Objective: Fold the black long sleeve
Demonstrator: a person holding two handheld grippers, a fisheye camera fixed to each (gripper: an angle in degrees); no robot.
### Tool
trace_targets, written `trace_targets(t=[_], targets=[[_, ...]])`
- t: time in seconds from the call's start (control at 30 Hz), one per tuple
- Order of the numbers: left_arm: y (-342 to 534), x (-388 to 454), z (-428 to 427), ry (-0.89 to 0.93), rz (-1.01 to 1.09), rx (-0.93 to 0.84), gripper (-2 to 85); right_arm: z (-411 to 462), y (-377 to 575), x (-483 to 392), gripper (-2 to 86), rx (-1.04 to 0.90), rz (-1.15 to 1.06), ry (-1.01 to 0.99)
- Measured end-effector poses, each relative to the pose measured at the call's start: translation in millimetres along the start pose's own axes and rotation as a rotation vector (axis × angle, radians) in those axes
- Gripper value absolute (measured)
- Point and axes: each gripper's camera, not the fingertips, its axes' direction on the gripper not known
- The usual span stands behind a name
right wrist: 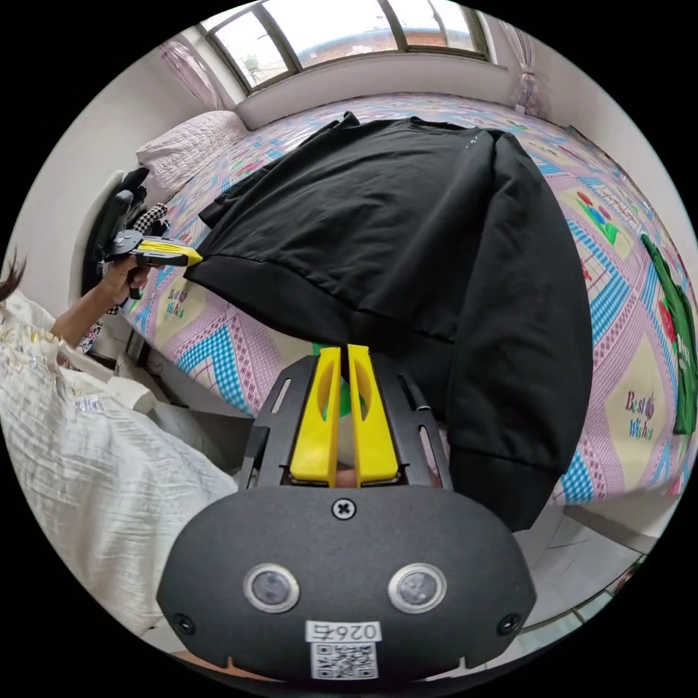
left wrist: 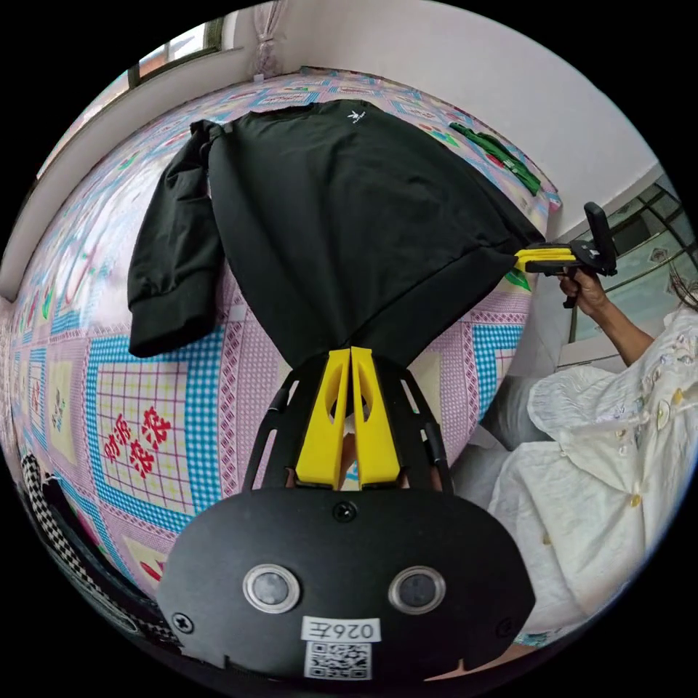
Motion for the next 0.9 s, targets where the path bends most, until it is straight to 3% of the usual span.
trace_targets(t=[0.17, 0.4, 0.7, 0.9], targets=[[16.5, -5.2, -6.7, 0.009, -0.037, 0.029, -0.6, -6.0, 8.8, -15.2, -1.3, -0.007, -0.022, 0.031], [8.6, -24.2, -37.7, 0.081, -0.064, 0.179, -0.9, -40.1, -3.8, -15.8, 0.0, 0.125, 0.033, 0.054], [43.7, -59.5, -29.8, 0.289, -0.116, 0.098, -1.0, -77.5, 14.1, 16.1, -1.2, 0.299, 0.241, -0.03], [47.7, -54.5, -51.9, 0.082, -0.169, 0.288, -1.0, -64.1, -14.0, -1.3, -1.3, 0.26, 0.207, 0.1]])
